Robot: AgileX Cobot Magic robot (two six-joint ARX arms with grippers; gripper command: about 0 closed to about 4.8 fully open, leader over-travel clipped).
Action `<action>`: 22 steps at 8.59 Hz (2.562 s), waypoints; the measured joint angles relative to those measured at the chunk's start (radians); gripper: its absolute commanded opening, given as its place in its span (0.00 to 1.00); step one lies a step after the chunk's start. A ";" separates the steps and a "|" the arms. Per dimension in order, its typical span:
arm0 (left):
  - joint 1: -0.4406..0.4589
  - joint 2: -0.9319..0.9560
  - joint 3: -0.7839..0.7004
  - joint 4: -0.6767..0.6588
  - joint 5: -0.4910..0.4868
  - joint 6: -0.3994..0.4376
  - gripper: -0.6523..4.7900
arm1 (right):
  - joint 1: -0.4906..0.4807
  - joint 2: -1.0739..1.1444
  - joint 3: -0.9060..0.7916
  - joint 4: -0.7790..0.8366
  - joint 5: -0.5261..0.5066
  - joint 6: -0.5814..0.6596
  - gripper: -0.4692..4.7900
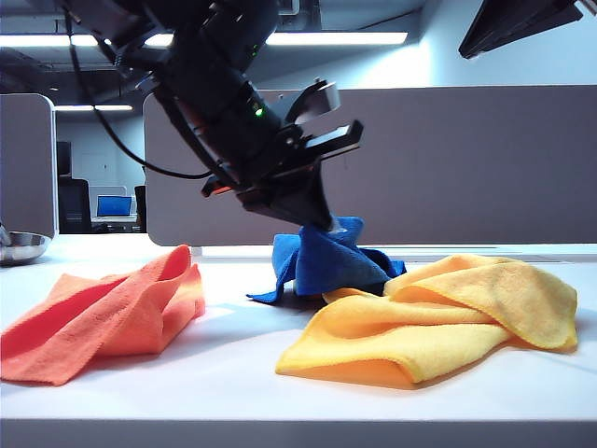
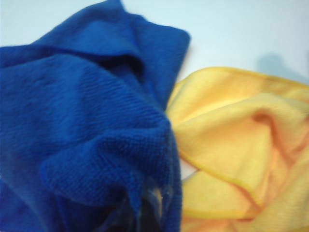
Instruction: Pick up a rag that is the same color as the top surface of the Rubik's Cube and cover the cube with it.
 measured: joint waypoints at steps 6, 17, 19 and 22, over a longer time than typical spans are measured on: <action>0.000 -0.028 -0.006 0.190 -0.045 -0.024 1.00 | 0.000 0.000 0.000 -0.001 0.000 0.000 0.09; 0.233 -0.200 0.128 0.199 -0.202 0.065 0.11 | -0.007 -0.188 0.000 0.238 0.138 0.005 0.09; 0.304 -0.285 0.129 0.117 -0.198 0.072 0.11 | -0.066 -0.291 0.000 0.259 0.211 0.004 0.09; 0.354 -0.401 0.129 -0.098 -0.154 0.254 0.11 | -0.272 -0.447 -0.043 0.178 0.140 -0.056 0.09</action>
